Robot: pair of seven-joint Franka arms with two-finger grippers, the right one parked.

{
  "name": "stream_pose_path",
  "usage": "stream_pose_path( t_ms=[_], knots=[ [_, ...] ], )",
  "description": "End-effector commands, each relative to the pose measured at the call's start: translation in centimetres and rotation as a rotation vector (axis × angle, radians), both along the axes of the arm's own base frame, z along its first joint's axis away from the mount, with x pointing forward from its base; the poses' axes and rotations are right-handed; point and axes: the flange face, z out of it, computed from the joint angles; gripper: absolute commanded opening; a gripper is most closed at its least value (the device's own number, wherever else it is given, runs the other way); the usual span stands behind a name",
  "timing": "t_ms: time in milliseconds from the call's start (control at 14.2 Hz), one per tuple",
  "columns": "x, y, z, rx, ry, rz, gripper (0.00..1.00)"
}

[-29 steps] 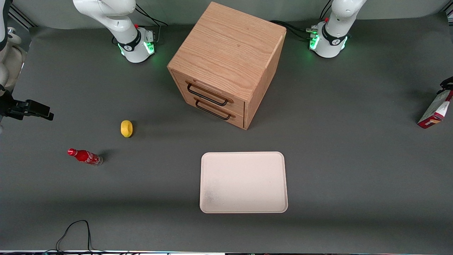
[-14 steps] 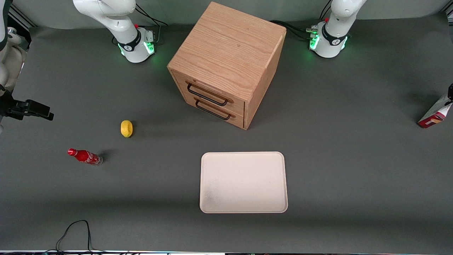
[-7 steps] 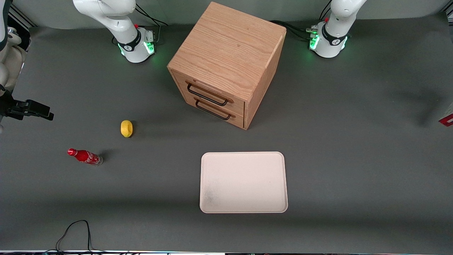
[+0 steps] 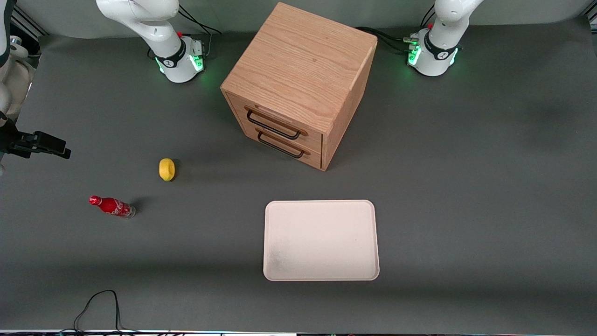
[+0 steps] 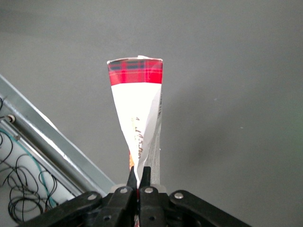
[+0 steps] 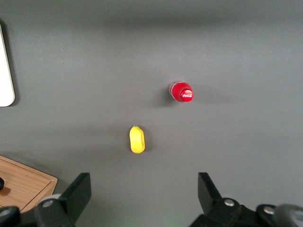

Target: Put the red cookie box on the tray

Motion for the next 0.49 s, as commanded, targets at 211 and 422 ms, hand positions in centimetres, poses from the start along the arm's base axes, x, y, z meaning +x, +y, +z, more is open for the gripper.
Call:
stream_pose_path(
  t_ms=[211, 422],
  knots=[
    [5.4, -6.6, 2.8, 0.017, 0.022, 0.12, 0.0],
    [10.0, -14.6, 4.1, -0.002, 0.045, 0.258, 0.0]
  ],
)
